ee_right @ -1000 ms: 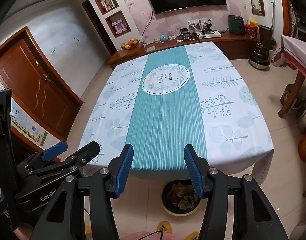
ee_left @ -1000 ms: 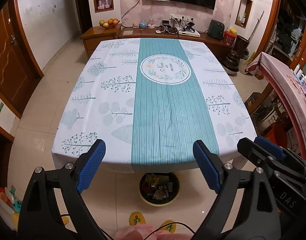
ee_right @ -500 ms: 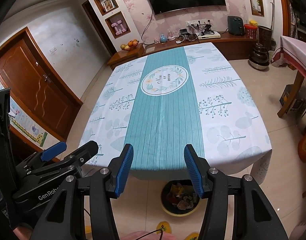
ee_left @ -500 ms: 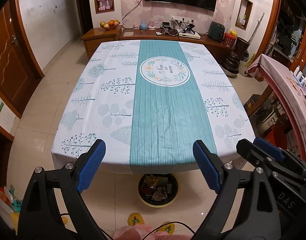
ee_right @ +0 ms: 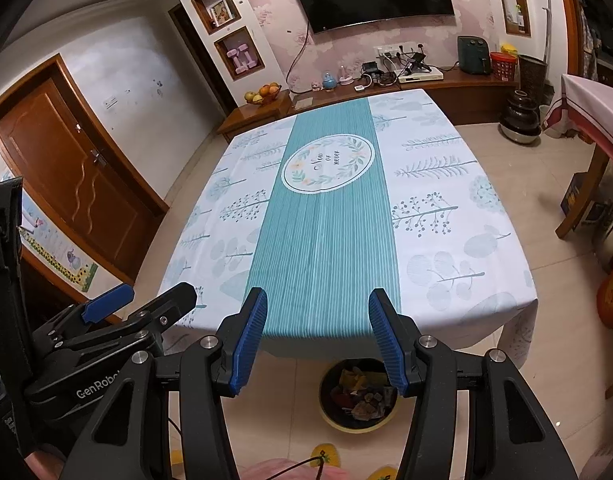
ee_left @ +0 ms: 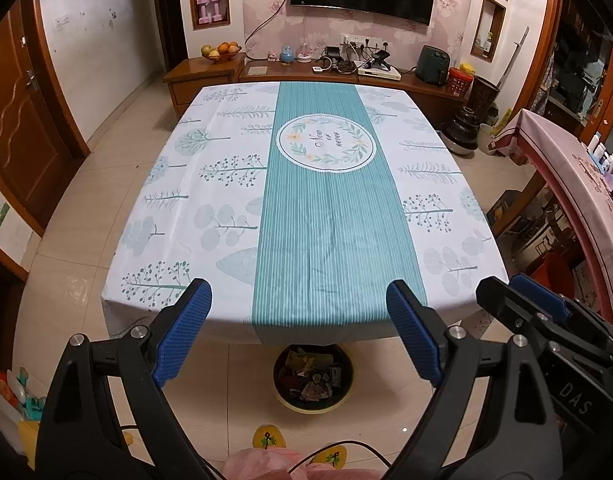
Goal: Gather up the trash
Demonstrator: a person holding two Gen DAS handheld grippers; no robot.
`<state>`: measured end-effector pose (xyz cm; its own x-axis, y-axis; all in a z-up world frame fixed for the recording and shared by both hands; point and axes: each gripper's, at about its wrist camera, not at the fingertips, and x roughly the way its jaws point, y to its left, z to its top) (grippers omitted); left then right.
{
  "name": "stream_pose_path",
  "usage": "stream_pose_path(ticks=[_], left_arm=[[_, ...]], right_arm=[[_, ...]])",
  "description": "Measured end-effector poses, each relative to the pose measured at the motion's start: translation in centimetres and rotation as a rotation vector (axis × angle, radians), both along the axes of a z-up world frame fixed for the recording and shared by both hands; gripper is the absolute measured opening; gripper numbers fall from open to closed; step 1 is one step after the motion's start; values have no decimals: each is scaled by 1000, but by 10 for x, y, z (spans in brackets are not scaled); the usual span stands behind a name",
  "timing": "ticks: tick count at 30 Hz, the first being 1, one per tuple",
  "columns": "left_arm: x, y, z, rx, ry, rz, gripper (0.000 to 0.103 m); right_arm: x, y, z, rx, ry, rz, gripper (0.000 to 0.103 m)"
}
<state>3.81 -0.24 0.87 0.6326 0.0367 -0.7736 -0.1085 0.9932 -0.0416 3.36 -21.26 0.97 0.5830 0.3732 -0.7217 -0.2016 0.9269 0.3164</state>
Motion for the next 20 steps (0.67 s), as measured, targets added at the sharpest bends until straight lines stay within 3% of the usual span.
stream_pose_path(ticks=[20], left_arm=[[-27, -12, -1, 6, -7, 18, 87]], right_arm=[[-16, -2, 0, 8, 3, 22, 54]])
